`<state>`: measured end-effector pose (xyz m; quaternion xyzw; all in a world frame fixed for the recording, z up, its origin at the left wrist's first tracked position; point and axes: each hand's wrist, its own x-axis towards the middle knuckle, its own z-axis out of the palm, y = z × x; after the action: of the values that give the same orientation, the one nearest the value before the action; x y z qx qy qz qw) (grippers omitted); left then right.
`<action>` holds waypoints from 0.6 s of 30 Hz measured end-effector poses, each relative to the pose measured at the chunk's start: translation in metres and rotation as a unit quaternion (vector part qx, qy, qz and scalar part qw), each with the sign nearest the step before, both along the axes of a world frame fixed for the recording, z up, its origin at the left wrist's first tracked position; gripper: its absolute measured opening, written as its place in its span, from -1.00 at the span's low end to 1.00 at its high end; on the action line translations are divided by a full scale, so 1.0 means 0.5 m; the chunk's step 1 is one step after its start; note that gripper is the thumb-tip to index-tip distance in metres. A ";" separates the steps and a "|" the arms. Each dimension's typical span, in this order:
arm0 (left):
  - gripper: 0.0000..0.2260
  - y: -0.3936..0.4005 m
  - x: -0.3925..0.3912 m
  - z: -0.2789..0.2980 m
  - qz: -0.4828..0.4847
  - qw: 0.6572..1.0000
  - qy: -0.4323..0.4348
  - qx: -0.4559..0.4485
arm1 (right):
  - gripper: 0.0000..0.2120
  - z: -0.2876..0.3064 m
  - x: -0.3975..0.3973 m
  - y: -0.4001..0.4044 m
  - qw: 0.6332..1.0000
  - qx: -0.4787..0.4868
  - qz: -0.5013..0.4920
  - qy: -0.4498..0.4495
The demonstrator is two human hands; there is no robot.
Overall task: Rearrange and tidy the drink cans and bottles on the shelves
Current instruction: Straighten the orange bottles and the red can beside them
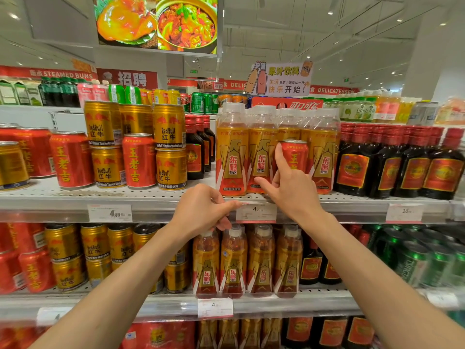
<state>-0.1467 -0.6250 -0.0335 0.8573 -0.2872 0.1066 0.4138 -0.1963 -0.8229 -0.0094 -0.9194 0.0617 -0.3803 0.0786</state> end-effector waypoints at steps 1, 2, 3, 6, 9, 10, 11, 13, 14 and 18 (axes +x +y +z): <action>-0.58 0.000 0.000 0.000 0.000 1.000 -0.001 0.002 | -0.13 -0.001 0.003 -0.004 1.000 -0.001 0.002 0.000; -0.57 0.001 0.000 0.000 0.000 1.000 -0.001 0.004 | -0.13 -0.001 0.004 -0.007 1.000 -0.002 0.003 0.002; -0.56 0.001 0.001 0.000 -0.001 1.000 0.001 0.004 | -0.14 0.000 0.004 -0.012 1.000 -0.002 0.007 0.004; -0.54 -0.001 0.000 0.000 0.004 1.000 0.001 0.004 | -0.21 -0.001 -0.007 -0.027 1.000 0.002 0.021 0.000; -0.53 -0.003 -0.004 0.003 0.010 1.000 -0.001 0.008 | -0.31 -0.018 -0.022 -0.040 0.999 0.006 0.032 -0.040; -0.54 -0.003 -0.005 0.004 0.012 1.000 0.003 0.007 | -0.33 -0.025 -0.027 -0.046 0.998 0.014 0.034 -0.060; -0.54 -0.003 -0.005 0.004 0.012 1.000 0.006 0.005 | -0.35 -0.030 -0.032 -0.053 0.996 0.025 0.031 -0.080; -0.54 -0.002 -0.006 0.004 0.012 1.000 0.009 0.004 | -0.32 -0.035 -0.040 -0.068 0.993 0.044 0.011 -0.110; -0.54 -0.002 -0.006 0.003 0.012 1.000 0.008 0.004 | -0.28 -0.034 -0.043 -0.075 0.992 0.049 -0.001 -0.115; -0.55 -0.003 -0.006 0.002 0.012 1.000 0.007 0.003 | -0.07 -0.023 -0.032 -0.088 0.994 0.054 -0.057 -0.073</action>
<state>-0.1495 -0.6264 -0.0325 0.8628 -0.2739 0.1047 0.4118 -0.2124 -0.8668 -0.0208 -0.8788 0.1283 -0.4461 0.1109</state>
